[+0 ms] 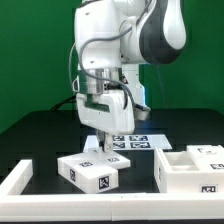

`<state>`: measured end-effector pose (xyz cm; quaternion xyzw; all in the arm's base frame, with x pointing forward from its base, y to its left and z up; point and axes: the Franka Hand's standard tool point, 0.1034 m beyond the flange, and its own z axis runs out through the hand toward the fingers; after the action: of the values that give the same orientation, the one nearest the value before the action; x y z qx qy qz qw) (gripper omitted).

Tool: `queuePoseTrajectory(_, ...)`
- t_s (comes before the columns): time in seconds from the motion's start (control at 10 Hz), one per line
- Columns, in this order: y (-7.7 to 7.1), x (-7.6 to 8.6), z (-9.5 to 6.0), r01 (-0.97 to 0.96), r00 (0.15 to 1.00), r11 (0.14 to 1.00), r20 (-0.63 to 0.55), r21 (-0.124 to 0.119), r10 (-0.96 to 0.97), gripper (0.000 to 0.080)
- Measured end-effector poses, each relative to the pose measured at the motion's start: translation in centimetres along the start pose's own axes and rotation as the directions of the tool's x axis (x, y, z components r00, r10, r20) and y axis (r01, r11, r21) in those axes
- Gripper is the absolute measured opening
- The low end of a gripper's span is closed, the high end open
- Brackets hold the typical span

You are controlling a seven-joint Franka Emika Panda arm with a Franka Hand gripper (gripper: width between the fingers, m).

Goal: Assemble cabinet

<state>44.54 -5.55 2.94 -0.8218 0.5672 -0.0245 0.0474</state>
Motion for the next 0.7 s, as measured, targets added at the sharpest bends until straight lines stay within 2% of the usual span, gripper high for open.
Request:
queuePoseTrajectory(0.3, -1.0, -5.3, -2.4, -0.111, 0.990, 0.994, 0.088, 0.016, 0.109, 0.0061)
queuePoseTrajectory(0.4, -1.1, -5.9, -2.6, -0.115, 0.987, 0.993, 0.112, 0.010, 0.113, 0.0061)
queuePoseTrajectory(0.6, -0.9, -5.7, -2.4, -0.117, 0.987, 0.993, 0.107, 0.005, 0.116, 0.0061)
queuePoseTrajectory(0.7, -0.8, -6.1, -2.4, -0.165, 0.980, 0.986, 0.112, -0.001, 0.164, 0.0061)
